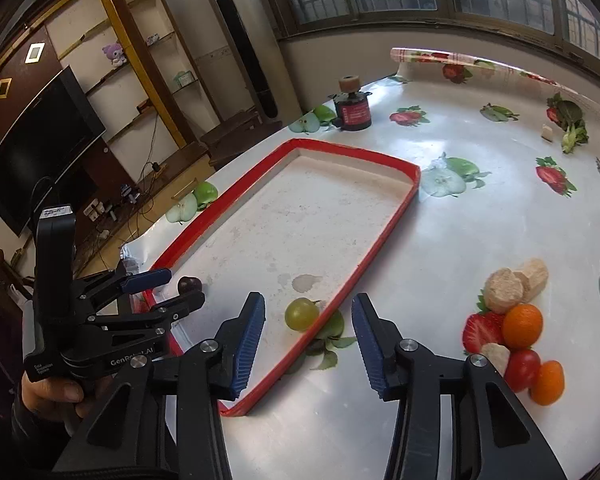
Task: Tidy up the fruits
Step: 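Open both tools to drop the plum and grape into the tray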
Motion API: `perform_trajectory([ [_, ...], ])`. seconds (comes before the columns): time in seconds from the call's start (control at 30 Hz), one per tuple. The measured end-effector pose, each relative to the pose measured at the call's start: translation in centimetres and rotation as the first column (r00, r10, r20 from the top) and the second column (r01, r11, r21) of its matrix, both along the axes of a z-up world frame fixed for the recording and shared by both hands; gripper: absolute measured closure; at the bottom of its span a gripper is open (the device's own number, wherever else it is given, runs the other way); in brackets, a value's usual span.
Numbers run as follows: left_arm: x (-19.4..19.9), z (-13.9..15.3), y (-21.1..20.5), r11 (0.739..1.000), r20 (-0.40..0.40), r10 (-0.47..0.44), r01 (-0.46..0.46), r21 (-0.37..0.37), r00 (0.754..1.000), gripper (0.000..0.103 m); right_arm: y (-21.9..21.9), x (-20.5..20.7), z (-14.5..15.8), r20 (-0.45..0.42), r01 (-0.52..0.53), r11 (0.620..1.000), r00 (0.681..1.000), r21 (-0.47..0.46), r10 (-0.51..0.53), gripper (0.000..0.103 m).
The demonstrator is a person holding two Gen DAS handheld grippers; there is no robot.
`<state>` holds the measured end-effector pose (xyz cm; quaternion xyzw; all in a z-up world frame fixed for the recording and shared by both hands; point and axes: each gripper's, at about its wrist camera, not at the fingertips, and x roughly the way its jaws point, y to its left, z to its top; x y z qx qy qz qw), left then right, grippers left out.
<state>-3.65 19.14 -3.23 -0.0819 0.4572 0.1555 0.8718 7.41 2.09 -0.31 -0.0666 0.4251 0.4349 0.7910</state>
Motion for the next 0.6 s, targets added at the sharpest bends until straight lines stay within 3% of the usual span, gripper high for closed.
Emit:
perform_trajectory([
  [0.47,0.4,2.1,-3.9,0.997,0.044,-0.076,0.076,0.002,0.996,0.046,-8.1,-0.2,-0.1,0.010,0.132,0.991,0.991,-0.013,-0.132,0.055],
  [0.6,0.5,2.4,-5.2,0.995,0.054,-0.101,0.101,0.004,0.993,0.036,-10.2,-0.6,-0.2,0.013,0.169,0.985,0.986,-0.016,-0.169,0.050],
])
